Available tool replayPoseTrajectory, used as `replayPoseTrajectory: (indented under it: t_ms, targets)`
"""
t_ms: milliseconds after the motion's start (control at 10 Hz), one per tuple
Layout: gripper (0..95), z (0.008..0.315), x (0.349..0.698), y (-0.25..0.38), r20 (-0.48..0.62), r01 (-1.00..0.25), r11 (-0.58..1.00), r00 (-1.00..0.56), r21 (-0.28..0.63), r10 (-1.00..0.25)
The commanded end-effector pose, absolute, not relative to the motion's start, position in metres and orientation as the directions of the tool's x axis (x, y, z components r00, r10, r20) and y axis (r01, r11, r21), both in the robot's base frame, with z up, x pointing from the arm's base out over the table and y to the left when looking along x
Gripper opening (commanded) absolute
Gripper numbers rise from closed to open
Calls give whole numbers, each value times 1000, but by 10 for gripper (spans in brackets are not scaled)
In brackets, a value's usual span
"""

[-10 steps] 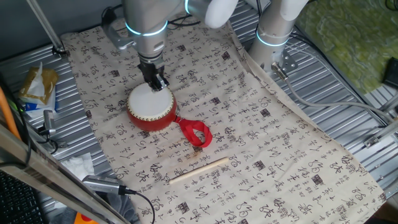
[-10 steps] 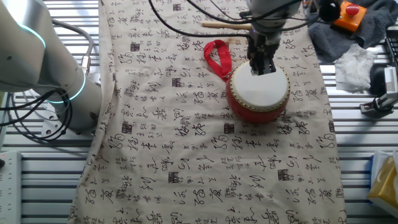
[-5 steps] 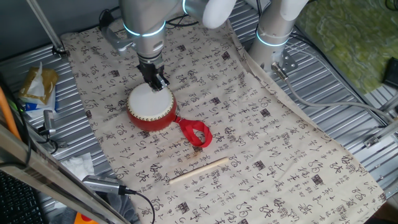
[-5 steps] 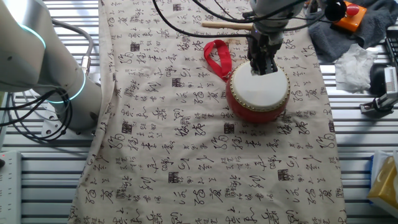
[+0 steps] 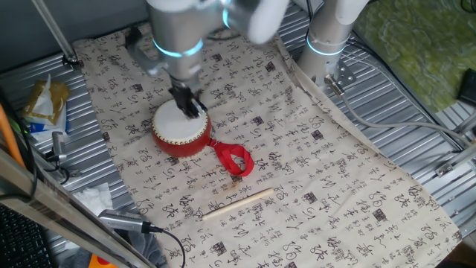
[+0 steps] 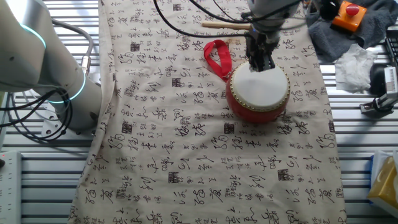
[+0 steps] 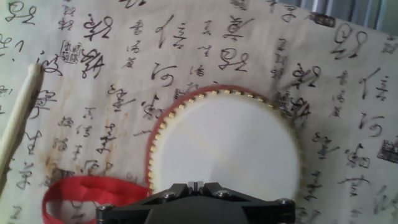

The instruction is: Play the drum

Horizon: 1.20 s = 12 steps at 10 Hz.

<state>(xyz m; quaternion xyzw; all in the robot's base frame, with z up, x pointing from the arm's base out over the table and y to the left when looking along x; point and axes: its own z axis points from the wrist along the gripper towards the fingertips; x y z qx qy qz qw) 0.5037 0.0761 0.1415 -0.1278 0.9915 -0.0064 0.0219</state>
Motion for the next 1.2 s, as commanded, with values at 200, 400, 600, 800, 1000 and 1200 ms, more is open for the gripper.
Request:
replayPoseTrajectory:
  t_ms: [200,400,600,800,1000,1200]
  targets:
    - [0,150,508,131,-23,-170,985,-985,-17,-170]
    - [0,149,512,158,-25,-134,991,-991,-16,-134]
    - [0,139,517,186,-35,-88,996,-995,-12,-89]
    - [0,131,518,209,-41,-47,999,-998,-10,-48]
    - [0,126,517,225,-46,-22,1000,-999,-7,-23]
    - [0,123,518,238,-46,1,1000,-999,-3,0]
